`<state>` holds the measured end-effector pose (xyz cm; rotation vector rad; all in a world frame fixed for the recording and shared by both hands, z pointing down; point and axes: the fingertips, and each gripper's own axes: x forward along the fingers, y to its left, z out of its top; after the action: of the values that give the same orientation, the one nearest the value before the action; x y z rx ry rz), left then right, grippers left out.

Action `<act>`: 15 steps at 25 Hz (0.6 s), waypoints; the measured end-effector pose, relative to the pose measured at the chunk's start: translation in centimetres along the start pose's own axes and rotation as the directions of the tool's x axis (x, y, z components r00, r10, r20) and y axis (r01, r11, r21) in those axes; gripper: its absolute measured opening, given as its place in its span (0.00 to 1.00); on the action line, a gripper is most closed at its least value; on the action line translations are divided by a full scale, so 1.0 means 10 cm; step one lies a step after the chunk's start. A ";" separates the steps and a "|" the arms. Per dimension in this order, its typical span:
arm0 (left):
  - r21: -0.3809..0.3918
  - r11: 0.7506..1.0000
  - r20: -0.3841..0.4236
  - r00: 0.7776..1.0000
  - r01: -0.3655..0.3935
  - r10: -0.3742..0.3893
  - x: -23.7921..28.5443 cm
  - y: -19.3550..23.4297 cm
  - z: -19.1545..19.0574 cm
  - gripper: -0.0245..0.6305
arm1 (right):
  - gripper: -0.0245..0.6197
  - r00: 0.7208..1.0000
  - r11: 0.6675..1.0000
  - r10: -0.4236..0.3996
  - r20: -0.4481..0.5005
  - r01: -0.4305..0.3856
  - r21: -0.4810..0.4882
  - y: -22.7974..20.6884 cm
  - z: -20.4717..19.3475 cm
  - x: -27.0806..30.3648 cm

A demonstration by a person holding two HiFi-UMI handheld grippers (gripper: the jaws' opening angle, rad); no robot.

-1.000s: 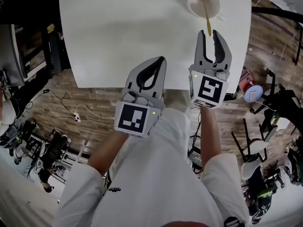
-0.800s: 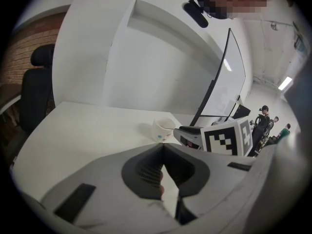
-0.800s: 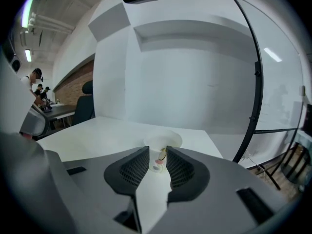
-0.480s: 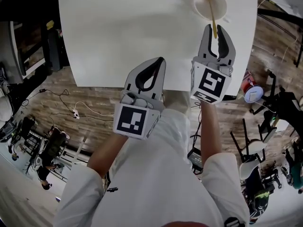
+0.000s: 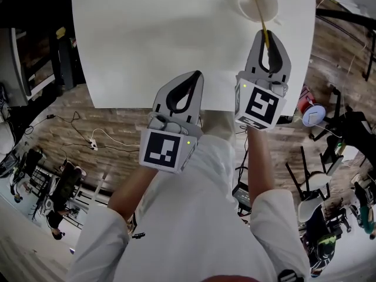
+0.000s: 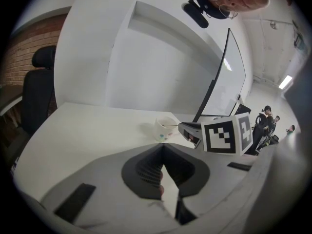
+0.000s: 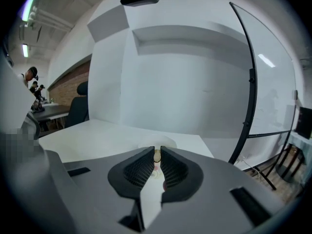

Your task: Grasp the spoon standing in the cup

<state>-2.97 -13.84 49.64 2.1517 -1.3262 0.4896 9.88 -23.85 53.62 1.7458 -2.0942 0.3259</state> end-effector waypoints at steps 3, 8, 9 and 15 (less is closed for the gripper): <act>0.001 1.000 0.011 1.000 0.006 -0.006 -0.02 -0.04 0.02 0.03 | 0.10 1.000 1.000 -0.003 0.018 0.003 0.005 -0.05 0.07 -0.09; 0.019 1.000 0.040 0.999 0.013 -0.014 -0.10 -0.14 0.14 0.03 | 0.10 0.998 1.000 -0.008 0.064 0.007 0.020 -0.11 0.22 -0.31; 0.020 1.000 0.042 0.999 0.013 -0.014 -0.13 -0.15 0.15 0.03 | 0.10 0.998 1.000 -0.006 0.070 0.005 0.020 -0.12 0.25 -0.36; 0.031 0.999 0.076 0.997 0.015 -0.018 -0.36 -0.14 0.26 0.03 | 0.10 0.997 1.000 0.022 0.075 -0.023 0.015 -0.01 0.35 -0.67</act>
<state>-3.28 -12.48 45.19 2.2246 -1.3489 0.4272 10.39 -19.36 47.50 1.7705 -2.1709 0.2887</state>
